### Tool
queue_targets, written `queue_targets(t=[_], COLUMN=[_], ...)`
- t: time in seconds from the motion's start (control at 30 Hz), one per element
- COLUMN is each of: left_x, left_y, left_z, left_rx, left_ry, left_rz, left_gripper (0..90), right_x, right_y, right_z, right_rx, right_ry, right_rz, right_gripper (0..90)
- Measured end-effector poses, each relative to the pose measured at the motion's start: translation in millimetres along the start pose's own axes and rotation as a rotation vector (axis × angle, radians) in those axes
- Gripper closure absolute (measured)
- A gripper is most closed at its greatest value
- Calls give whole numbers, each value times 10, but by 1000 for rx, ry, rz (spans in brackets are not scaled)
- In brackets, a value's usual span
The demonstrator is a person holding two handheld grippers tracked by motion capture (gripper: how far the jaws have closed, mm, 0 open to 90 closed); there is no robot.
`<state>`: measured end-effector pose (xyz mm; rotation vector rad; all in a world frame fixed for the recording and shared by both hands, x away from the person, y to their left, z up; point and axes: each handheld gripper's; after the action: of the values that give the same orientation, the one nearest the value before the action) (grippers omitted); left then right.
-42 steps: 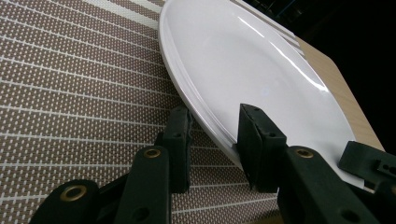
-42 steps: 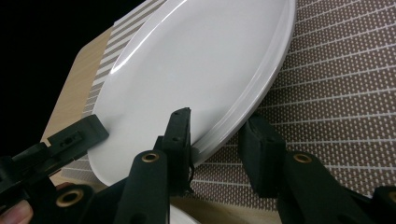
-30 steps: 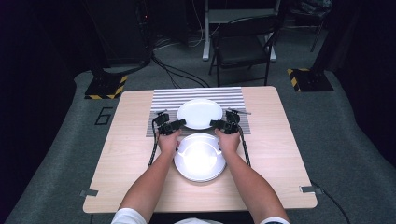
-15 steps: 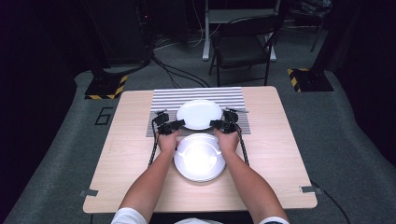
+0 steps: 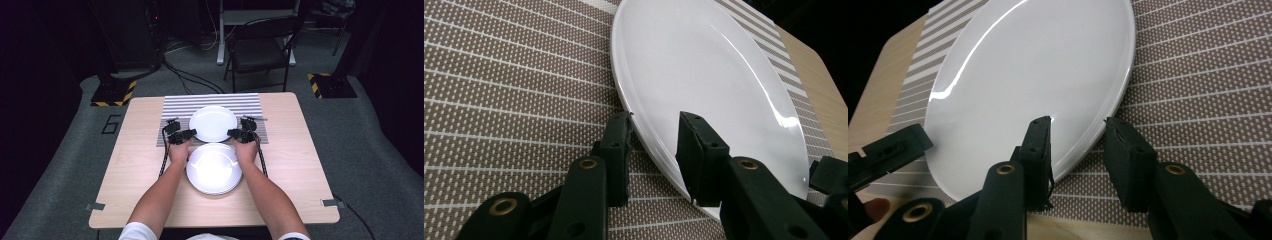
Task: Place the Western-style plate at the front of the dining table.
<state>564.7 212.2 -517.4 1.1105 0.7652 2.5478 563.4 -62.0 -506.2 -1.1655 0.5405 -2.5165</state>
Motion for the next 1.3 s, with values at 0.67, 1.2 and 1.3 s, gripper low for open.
queue_targets(t=[0.67,1.2,1.3], left_x=[218,352,405], left_y=[-30,-72,-78], left_z=[78,96,89], left_rx=[-47,-103,-121], left_ry=[40,48,50], left_rz=[-3,9,3], left_gripper=[526,487,484], right_x=[174,321,366], right_y=[55,62,49], right_z=[-11,-11,-21], right_rx=[30,74,94], right_ry=[32,44,45], right_rz=[0,6,8], right_gripper=[485,424,422])
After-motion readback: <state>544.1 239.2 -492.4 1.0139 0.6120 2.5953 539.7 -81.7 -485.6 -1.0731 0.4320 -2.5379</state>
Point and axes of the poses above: each handheld gripper's, and its own axes: x roughly backward along the jaws, z roughly out of its top, y roughly to its right, and after that the axes turned 4 degrees about x, right-handed
